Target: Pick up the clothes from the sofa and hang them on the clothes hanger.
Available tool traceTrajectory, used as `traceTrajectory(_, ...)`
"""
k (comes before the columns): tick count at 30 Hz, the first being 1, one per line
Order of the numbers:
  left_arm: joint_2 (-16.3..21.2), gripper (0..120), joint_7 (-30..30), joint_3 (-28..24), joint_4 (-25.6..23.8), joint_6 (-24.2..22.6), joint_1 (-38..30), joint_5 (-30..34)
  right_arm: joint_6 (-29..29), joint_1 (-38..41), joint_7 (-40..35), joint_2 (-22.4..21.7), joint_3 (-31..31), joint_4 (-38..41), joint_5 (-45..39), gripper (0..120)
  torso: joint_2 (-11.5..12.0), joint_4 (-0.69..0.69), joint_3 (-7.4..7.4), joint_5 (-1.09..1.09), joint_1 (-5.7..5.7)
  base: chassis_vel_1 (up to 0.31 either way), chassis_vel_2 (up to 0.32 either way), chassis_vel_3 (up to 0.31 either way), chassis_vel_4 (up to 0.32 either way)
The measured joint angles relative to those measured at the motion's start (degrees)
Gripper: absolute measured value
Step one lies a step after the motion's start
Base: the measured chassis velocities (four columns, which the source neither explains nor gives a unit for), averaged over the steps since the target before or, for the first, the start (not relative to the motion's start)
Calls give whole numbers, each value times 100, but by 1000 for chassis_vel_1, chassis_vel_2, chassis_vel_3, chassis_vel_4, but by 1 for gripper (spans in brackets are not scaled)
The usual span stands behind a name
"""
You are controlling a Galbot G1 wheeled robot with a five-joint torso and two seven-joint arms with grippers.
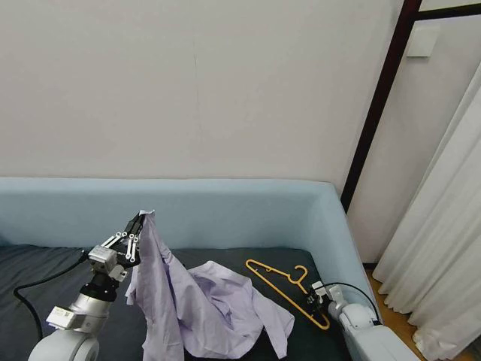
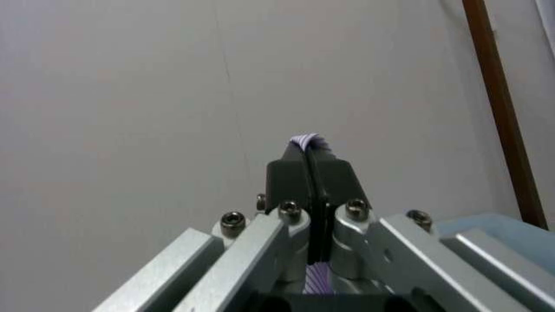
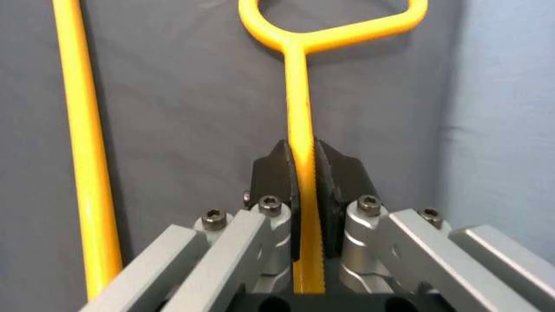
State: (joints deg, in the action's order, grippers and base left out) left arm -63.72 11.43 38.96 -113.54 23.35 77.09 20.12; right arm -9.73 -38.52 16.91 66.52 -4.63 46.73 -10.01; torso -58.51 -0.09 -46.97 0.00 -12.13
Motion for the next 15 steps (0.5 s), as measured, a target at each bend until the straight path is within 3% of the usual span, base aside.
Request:
traceTrajectory(3, 37, 0, 0, -55, 31, -3, -46, 15, 299, -181, -172, -265, 48, 441, 51, 5, 0, -1, 0, -3, 0, 0, 0, 0, 0)
traceTrajectory(4, 53, 0, 0, -66, 45, -3, -58, 21, 509, -275, -293, -394, 54, 727, 66, 5, 1, -3, -1, 6, 0, 0, 0, 0, 0)
traceTrajectory(6, 63, 0, 3, -66, 56, -3, -59, 30, 679, -581, -658, -867, 30, 1881, -112, 5, 0, 2, 1, -4, 0, 0, 0, 0, 0)
traceTrajectory(7, 63, 0, 3, -66, 56, -3, -59, 30, 679, -581, -658, -867, 30, 1881, -112, 5, 0, 2, 1, -4, 0, 0, 0, 0, 0)
traceTrajectory(8, 63, 0, 2, -58, 66, 1, -59, 33, 605, -757, -702, -1063, -2, 2358, -249, 5, -1, 8, 2, -7, 0, 0, 0, 0, 0)
traceTrajectory(10, 58, 0, 3, -63, 95, 4, -85, 39, 471, -1266, -707, -1521, -89, 3460, -471, 5, 0, 1, 0, 4, 0, 0, 0, 0, 0)
traceTrajectory(12, 37, 0, 0, -44, 114, 11, -84, 42, 612, -1693, -781, -1860, -170, 4391, -475, 5, -1, -4, 2, -1, 1, 0, 0, 0, 0)
traceTrajectory(13, 12, 0, -7, 11, 114, 17, -52, 41, 742, -1866, -860, -1986, -193, 4801, -368, 5, -2, -4, 2, -9, 1, 0, 0, 0, 0)
traceTrajectory(15, -20, 0, -34, 82, 111, 23, -6, 41, 945, -2070, -1054, -2063, -199, 5244, -121, 5, -1, 1, 1, -5, 1, 0, 0, 0, 0)
